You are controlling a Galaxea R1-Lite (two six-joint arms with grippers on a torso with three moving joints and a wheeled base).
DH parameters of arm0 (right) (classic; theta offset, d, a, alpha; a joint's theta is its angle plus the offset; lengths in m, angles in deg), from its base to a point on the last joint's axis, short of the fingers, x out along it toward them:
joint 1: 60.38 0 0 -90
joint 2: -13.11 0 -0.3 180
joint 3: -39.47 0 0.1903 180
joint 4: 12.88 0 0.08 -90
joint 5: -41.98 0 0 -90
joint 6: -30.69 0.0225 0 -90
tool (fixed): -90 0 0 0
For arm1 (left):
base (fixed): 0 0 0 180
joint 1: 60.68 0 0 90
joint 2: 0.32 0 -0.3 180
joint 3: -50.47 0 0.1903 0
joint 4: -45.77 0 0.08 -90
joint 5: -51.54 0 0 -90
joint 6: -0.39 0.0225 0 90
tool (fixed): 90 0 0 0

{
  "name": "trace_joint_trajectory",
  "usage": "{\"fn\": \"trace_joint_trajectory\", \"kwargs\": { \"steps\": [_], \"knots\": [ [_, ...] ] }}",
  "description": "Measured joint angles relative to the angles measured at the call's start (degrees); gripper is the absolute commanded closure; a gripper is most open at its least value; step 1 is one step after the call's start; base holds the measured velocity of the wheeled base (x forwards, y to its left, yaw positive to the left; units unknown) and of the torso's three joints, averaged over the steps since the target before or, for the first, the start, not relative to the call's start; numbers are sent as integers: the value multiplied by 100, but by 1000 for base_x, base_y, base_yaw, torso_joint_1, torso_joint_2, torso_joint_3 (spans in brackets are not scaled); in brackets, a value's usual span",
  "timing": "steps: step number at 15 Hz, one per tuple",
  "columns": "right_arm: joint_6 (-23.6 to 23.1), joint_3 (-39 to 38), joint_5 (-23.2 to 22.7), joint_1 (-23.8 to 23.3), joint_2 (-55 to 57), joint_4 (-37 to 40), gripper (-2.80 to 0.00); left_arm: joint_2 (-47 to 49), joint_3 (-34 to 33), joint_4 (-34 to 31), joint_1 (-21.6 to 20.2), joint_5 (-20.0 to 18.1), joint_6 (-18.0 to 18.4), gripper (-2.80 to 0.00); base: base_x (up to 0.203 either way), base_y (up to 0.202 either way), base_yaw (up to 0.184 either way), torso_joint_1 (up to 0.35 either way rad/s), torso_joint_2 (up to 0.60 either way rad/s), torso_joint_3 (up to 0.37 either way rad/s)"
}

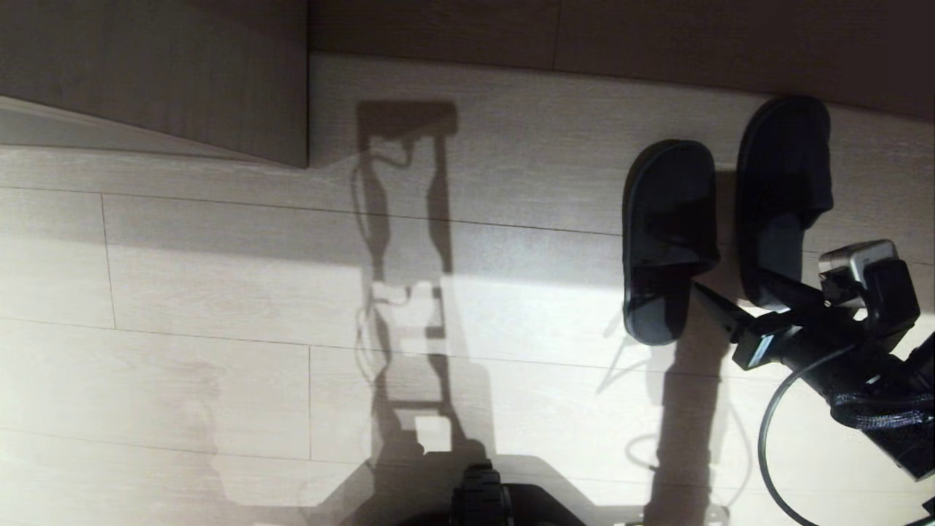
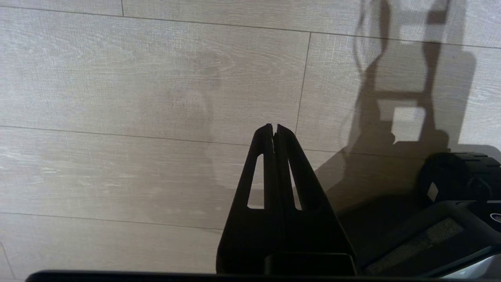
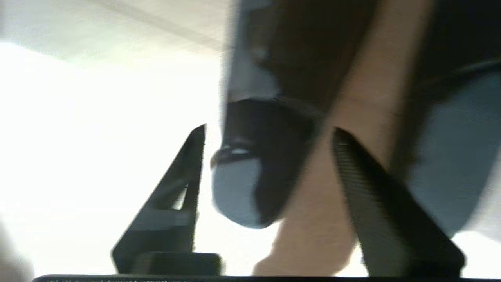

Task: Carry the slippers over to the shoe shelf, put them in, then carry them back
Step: Place the slippers on the floor

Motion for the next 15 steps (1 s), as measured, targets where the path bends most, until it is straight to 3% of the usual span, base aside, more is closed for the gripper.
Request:
{"fn": "trace_joint_trajectory", "kwargs": {
  "steps": [3, 7, 9, 15],
  "knots": [
    [-237, -90, 149, 353, -38, 122, 0, 0, 0, 0, -2, -2, 1, 0, 0, 0, 0, 0, 0, 0],
    [-748, -111, 378, 467, 350, 93, 0, 0, 0, -4, 0, -1, 0, 0, 0, 0, 0, 0, 0, 0],
    [-920, 43, 691, 469, 650, 72, 0, 0, 0, -1, -2, -2, 0, 0, 0, 0, 0, 0, 0, 0],
    [-1006, 1036, 824, 442, 1272, 76, 0, 0, 0, 0, 0, -1, 2, 0, 0, 0, 0, 0, 0, 0]
  ]
}}
